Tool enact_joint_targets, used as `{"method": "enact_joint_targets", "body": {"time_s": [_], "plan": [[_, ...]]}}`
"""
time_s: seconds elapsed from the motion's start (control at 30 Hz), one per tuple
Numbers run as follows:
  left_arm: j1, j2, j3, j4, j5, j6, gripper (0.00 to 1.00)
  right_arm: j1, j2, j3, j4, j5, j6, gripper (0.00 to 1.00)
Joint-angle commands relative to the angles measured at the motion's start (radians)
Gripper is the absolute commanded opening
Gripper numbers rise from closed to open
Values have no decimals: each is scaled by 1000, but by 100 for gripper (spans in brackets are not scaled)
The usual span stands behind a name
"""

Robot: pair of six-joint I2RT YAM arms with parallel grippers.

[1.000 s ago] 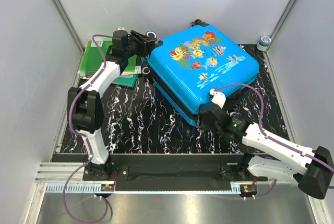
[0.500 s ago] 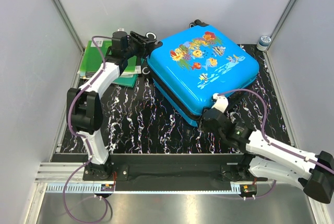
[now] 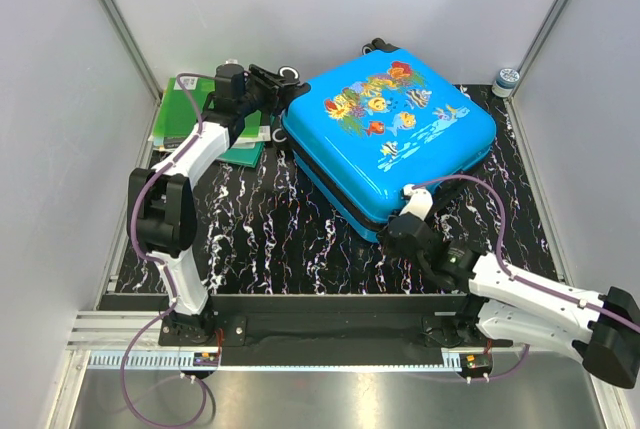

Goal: Pack the luggage
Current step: Zip the luggage at the center of the board.

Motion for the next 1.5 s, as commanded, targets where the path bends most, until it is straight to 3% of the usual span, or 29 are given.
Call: {"method": "enact_joint_targets", "body": {"time_s": [0.0,0.47,0.9,1.03,1.17,1.3,1.4,1.47], "plan": [[-1,-63,25,140,62,20,0,6,6,-29,69,52,8,0],[-1,-11,28,102,23,57,0,188,104,67,89,153,58,0],[-2,3,-6,148,57,31,0,210,260,161,190,182,-34,0],[1,8,2,151,71,36,0,208,222,175,150,192,-6,0],[9,15,14,134,86,45,0,210,104,166,-6,207,38,18],[9,18,22,117,88,54,0,210,1,135,-135,231,86,47],[9,17,25,114,88,62,0,208,-36,95,-156,239,97,59],[9,15,26,102,85,71,0,208,-20,87,-160,236,110,60]]}}
